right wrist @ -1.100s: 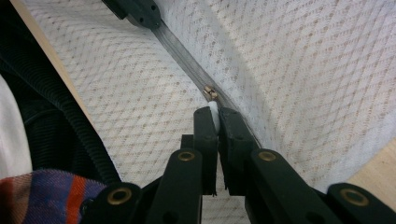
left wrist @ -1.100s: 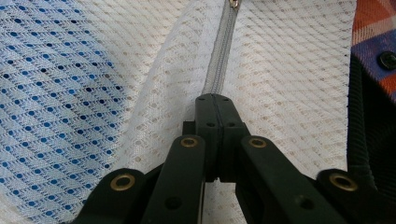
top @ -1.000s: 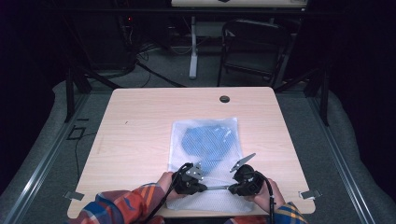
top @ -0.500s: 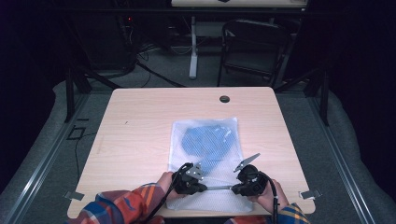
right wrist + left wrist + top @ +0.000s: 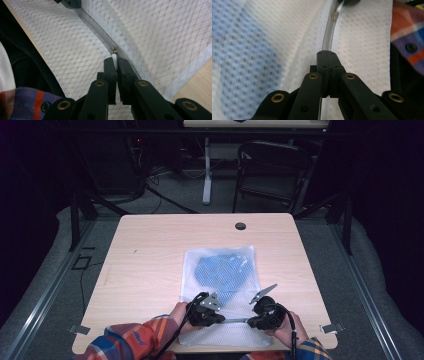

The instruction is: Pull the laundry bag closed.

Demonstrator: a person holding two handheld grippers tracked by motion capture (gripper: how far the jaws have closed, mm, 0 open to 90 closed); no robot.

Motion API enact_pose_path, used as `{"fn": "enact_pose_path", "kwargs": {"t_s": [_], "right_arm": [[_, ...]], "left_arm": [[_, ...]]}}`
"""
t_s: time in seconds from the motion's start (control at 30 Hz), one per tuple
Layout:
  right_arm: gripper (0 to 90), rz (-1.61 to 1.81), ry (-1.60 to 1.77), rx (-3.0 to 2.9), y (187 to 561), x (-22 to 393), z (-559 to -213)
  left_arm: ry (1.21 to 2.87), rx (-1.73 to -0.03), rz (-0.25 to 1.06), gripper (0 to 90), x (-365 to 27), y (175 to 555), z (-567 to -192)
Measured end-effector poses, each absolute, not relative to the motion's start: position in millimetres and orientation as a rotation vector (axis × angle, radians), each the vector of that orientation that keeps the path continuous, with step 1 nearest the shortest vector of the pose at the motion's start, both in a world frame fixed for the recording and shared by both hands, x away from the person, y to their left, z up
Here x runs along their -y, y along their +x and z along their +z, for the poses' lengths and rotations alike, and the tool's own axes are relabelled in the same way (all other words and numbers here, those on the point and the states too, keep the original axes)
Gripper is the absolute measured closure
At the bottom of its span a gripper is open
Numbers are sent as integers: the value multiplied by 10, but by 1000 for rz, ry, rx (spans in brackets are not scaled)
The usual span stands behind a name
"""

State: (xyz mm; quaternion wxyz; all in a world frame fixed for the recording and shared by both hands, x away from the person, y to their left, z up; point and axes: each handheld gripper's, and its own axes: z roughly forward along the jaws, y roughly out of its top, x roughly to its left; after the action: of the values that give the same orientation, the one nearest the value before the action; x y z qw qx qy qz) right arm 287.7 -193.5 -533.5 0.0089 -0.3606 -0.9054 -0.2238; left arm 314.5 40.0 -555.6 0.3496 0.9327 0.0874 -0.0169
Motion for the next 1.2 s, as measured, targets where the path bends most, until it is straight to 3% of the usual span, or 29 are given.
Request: {"fn": "enact_pose_path", "kwargs": {"t_s": [0.37,1.2], "right_arm": [[868,-722,-1138,2785,2875,1925,-5374],[870,-683,-1124,2820,2873,1964,-5388]], "left_arm": [[2428,-210,-22,900,-59,3134,-5666],[2453,-185,3,900,-45,3126,-5703]]}}
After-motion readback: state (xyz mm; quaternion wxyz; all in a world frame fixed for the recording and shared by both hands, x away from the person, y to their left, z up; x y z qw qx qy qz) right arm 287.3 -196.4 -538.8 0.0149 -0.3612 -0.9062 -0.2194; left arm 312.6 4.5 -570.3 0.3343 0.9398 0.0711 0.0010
